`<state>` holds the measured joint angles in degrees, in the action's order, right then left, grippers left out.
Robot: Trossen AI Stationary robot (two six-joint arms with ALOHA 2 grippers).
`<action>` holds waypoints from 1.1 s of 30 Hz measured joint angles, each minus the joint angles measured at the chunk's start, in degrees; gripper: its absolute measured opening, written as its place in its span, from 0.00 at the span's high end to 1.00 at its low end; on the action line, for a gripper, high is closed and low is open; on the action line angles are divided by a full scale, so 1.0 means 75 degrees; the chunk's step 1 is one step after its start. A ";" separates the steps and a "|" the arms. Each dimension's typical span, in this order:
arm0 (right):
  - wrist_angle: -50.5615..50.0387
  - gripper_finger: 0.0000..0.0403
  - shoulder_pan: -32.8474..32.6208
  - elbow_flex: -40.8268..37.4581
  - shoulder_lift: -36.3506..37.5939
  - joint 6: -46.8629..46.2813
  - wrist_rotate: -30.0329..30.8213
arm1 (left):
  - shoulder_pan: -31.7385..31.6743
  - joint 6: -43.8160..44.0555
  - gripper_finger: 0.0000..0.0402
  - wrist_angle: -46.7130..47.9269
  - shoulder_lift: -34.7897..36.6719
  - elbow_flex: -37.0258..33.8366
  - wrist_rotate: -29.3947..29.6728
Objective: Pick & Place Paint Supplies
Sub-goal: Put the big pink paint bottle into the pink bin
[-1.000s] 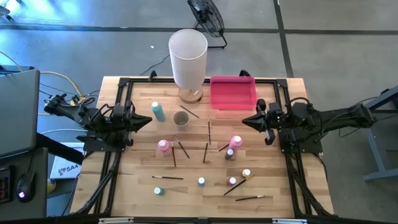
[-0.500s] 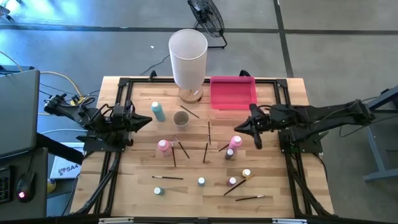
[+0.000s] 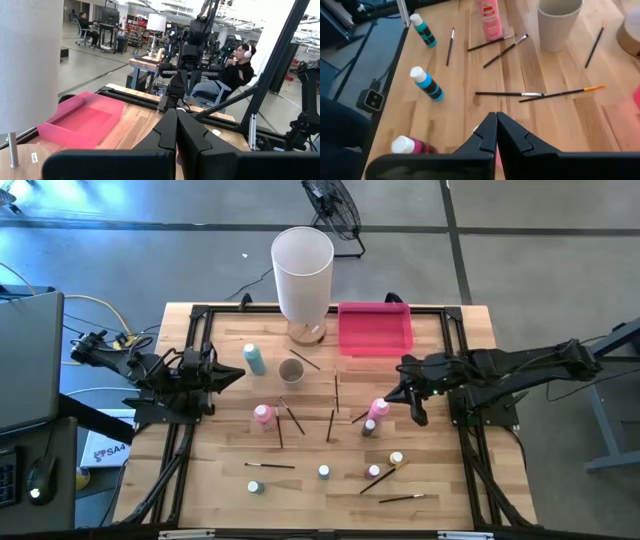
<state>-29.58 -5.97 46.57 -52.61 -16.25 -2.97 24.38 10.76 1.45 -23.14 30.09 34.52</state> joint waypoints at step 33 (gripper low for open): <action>0.0029 1.00 0.0010 0.0000 -0.0045 -0.0629 0.0401 | 0.0000 0.0000 1.00 0.0061 0.0003 -0.0003 -0.0003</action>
<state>-29.36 -5.89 46.57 -52.95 -20.97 0.03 24.38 10.76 1.91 -23.11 30.06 34.50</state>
